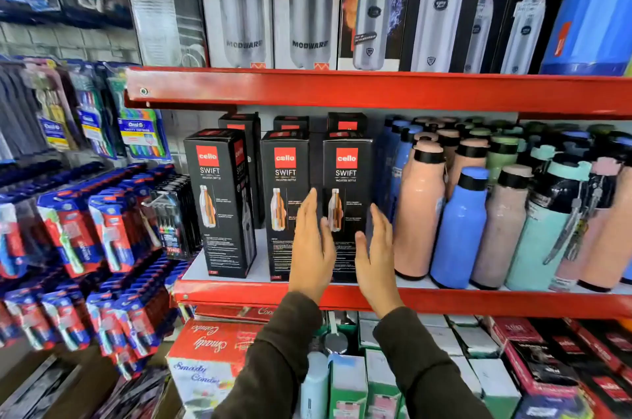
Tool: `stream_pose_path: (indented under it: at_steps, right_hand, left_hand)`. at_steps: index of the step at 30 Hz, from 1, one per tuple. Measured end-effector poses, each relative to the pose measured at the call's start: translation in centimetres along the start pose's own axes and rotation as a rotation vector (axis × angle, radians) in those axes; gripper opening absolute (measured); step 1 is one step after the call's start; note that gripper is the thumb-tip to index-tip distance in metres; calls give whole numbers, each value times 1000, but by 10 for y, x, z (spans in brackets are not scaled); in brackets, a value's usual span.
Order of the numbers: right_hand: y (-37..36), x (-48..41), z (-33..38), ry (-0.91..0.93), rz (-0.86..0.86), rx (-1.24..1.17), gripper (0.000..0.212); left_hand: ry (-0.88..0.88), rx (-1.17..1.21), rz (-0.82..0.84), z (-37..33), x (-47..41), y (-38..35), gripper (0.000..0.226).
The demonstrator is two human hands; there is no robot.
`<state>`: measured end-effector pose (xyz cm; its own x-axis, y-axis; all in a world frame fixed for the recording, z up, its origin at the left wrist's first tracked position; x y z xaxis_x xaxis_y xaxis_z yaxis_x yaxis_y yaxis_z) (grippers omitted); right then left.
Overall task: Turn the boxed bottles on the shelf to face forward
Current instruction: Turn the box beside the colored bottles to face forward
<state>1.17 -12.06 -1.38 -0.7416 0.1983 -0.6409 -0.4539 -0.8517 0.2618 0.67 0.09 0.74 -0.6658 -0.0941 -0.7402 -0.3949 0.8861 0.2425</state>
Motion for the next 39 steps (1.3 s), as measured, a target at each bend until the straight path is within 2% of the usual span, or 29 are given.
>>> stream_pose_path:
  at_steps: [6,12,17,23,29,34,39]
  right_hand:
    - [-8,5,-19,-187,123,-105,47]
    - [-5,1,-28,-246,184,-178,53]
    - [5,-4,-36,-210,189,-185,71]
    - [14,-18,-30,-127,213,-130,100]
    - [15,-22,-27,-119,157,-126,99]
    - [15,-25,-27,-144,142,-129,95]
    - [19,-24,-29,-187,158,-145,93]
  left_hand:
    - [305,54,54,18,11,-27,50]
    - [441,55,-20,34,10,-34,42]
    - [437,184,22,36,5,-34,45]
    - [421,383,-92,15,3,-35,34]
    - [444,492,-130,14,12,-37,35]
    - [398,433,-134,15,15,-37,32]
    - [304,147,-64,19,5,-41,42]
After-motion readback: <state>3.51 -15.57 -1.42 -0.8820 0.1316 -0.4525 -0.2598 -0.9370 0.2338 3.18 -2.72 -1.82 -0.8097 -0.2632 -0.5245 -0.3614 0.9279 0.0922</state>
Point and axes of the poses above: each hand's wrist, its own x-axis away from the middle knuckle, its own y-axis out of the back of the hand, z = x × y, the point moved 1 cm from there along -x, towards the middle knuckle
